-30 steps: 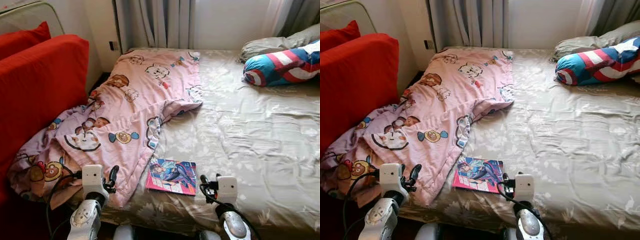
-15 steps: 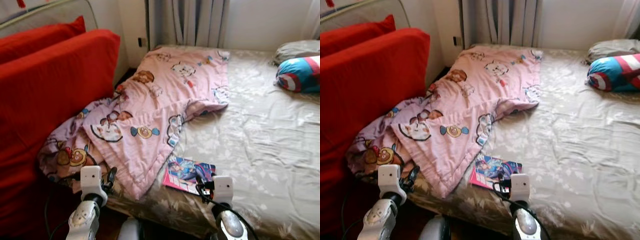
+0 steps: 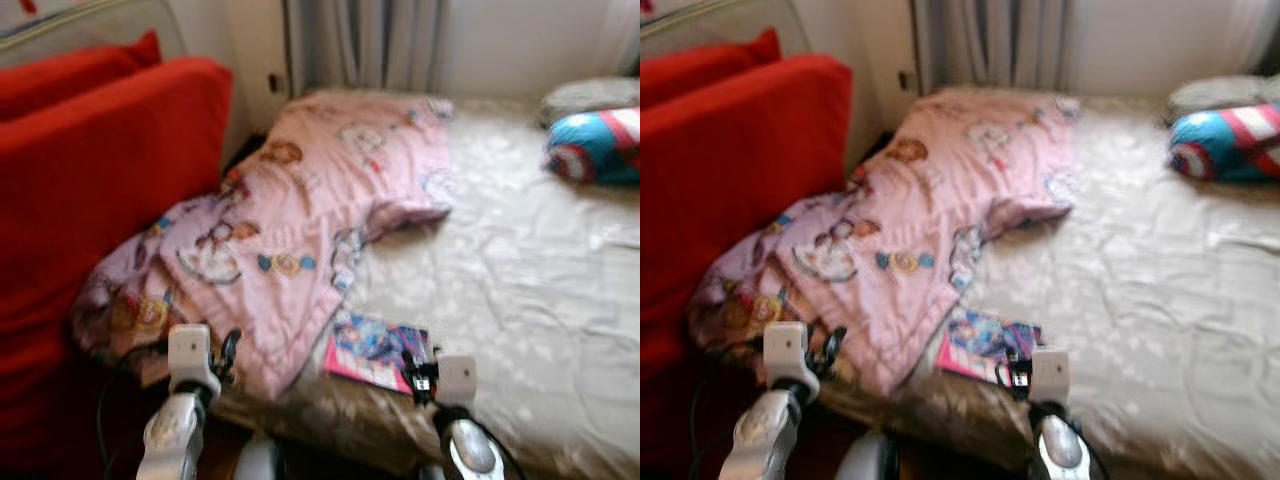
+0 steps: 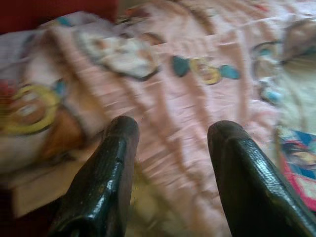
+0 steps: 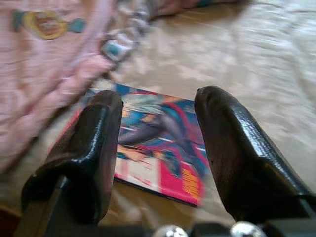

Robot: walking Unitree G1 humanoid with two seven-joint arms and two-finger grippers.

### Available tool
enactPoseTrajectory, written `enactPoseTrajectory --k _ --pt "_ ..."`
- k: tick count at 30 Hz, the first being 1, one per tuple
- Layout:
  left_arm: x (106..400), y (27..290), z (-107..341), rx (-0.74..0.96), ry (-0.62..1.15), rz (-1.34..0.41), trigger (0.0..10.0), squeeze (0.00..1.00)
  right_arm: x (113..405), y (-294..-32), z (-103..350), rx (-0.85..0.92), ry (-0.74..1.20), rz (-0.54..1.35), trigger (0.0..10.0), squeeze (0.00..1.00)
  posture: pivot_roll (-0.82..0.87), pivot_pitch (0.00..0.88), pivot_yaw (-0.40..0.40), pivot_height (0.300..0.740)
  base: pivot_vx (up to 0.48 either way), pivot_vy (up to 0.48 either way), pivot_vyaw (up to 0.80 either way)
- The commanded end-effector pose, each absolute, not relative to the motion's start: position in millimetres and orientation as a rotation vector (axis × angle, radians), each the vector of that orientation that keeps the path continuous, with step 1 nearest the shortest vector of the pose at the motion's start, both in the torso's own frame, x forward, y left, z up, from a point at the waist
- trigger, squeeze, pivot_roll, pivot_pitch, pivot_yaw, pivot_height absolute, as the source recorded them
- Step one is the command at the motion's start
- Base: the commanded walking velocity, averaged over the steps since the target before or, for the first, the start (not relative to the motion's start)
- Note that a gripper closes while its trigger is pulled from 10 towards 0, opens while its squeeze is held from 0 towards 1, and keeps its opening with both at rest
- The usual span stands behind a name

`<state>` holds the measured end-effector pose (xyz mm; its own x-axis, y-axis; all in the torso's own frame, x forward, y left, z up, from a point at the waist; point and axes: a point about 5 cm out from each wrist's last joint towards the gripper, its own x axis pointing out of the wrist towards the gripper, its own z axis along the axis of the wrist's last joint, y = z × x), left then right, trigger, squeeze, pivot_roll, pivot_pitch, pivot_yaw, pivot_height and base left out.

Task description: Clean up the room

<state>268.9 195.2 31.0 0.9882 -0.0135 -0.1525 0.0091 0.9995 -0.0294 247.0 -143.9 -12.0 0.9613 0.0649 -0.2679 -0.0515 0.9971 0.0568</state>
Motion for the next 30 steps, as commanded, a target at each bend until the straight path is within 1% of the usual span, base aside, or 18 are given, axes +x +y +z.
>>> enactPoseTrajectory --k 1,10,14,17,20,22,30 --pt "266.8 197.7 28.8 -0.034 0.161 -0.004 10.0 0.00 247.5 -140.4 -11.3 0.052 0.268 0.067 10.0 0.00 -0.01 0.041 0.041 0.641 0.000 0.000 0.48" --pt "268.2 195.0 29.4 -0.033 0.155 -0.013 10.0 0.00 251.3 -142.8 -7.1 0.070 0.244 0.056 10.0 0.00 -0.01 0.025 0.041 0.641 0.000 0.000 0.05" --pt "269.0 193.9 30.0 -0.033 0.152 -0.018 10.0 0.00 251.5 -142.1 -7.6 0.047 0.251 0.063 10.0 0.00 -0.01 0.016 0.043 0.641 0.000 0.000 0.00" --pt "269.2 193.6 30.3 -0.033 0.151 -0.019 10.0 0.00 252.1 -141.9 -6.9 0.062 0.246 0.054 10.0 0.00 -0.01 0.013 0.043 0.641 0.000 0.000 0.65" --pt "269.6 193.2 30.5 -0.031 0.150 -0.020 10.0 0.00 252.5 -142.1 -6.0 0.057 0.237 0.051 10.0 0.00 -0.01 0.013 0.044 0.618 0.000 0.000 0.15" --pt "269.7 193.0 30.7 -0.031 0.149 -0.020 10.0 0.00 252.1 -142.4 -3.7 0.066 0.211 0.049 10.0 0.00 -0.01 0.018 0.043 0.618 0.000 0.000 0.00" --pt "268.8 192.4 29.5 -0.030 0.154 -0.020 10.0 0.00 251.1 -142.9 -5.0 0.057 0.219 0.041 10.0 0.00 -0.01 0.033 0.043 0.618 0.000 0.000 0.00"
